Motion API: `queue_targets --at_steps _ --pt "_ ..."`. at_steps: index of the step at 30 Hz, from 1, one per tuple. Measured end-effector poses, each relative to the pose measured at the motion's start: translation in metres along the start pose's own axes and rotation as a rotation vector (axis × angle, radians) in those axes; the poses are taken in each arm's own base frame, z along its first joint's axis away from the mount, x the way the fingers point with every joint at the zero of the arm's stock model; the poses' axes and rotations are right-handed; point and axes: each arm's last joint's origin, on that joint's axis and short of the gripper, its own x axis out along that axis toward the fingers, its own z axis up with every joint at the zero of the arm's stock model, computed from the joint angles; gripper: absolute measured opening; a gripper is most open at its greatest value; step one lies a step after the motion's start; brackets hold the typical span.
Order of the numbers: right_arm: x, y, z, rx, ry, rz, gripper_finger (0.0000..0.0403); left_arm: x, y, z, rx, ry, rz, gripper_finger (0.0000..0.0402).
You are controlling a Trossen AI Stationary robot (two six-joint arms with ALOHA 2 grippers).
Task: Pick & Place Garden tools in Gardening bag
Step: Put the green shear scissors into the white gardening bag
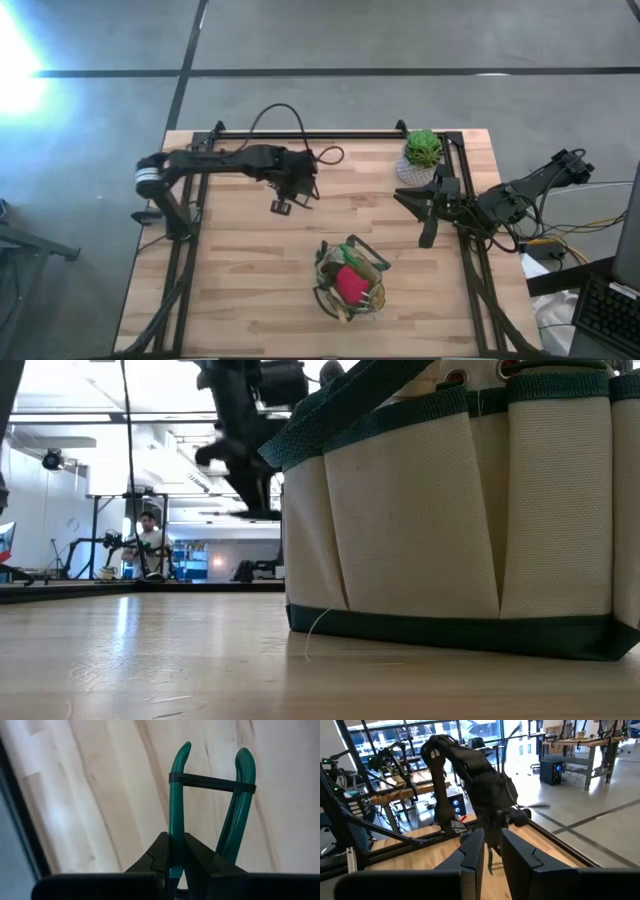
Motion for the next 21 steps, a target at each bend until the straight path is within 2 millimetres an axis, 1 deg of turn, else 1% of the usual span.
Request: queue_targets --at_steps 5,8,13,17,21 --pt "0.0 0.0 0.0 -0.006 0.0 0.0 0.0056 -0.034 0.004 0.0 -0.042 -0.026 0.015 0.0032" --pt "0.0 0.0 0.0 -0.007 0.0 0.0 0.0057 -0.055 0.007 0.006 -0.051 -0.065 0.021 0.0032" --pt "0.0 0.0 0.0 -0.015 0.0 -0.001 0.0056 -0.086 0.012 0.018 -0.04 -0.189 -0.005 0.0032" --pt "0.001 -0.001 0.0 -0.017 -0.002 -0.011 0.0056 -0.105 0.012 0.026 -0.023 -0.293 -0.05 0.0032" --pt "0.004 -0.005 0.001 0.006 -0.009 -0.039 0.0057 -0.117 0.008 0.033 -0.002 -0.367 -0.088 0.0032"
